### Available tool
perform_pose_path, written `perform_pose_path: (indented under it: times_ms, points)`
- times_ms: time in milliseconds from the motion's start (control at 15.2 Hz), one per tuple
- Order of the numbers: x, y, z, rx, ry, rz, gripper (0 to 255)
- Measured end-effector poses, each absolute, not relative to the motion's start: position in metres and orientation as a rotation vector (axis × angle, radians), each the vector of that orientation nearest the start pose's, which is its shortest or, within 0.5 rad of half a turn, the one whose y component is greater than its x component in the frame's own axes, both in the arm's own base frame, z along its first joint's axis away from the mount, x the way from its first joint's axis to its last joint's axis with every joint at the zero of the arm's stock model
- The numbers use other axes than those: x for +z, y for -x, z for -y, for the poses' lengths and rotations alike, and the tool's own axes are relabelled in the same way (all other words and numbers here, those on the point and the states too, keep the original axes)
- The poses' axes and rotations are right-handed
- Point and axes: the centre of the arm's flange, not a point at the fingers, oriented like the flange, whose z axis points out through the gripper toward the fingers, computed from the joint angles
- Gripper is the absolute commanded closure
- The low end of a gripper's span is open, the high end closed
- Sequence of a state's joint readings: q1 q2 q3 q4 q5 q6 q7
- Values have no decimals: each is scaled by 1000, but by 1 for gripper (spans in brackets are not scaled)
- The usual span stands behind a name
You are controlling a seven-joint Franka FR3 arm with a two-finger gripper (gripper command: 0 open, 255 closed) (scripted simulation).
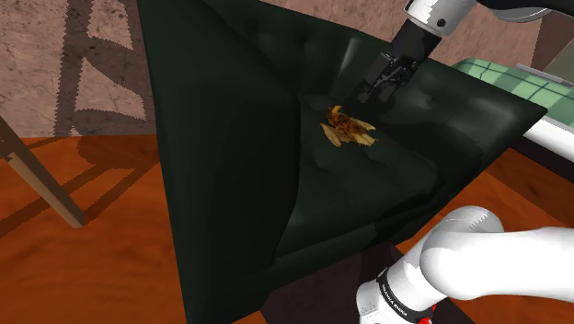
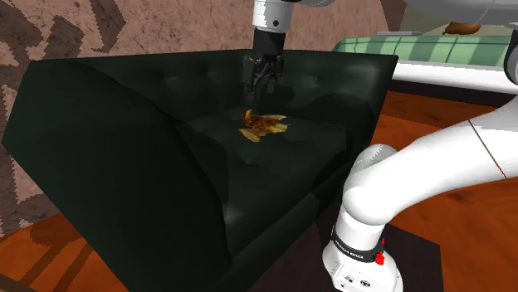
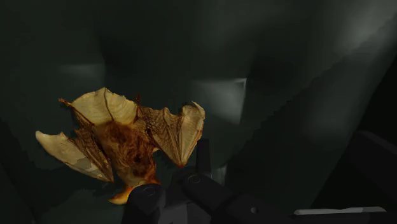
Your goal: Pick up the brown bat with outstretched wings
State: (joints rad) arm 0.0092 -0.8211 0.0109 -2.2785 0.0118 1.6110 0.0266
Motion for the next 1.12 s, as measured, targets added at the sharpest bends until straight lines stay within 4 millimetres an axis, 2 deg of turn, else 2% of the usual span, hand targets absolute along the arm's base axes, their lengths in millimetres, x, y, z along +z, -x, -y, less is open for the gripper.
perform_pose_path:
  times_ms: [132,528,924,1122]
  points:
    - [640,-305,-7,-241,3128,-39,0]
    - [615,-366,14,-246,3146,-330,0]
    - [579,-424,55,-249,3133,-655,0]
    - [567,-453,77,-251,3114,-817,0]
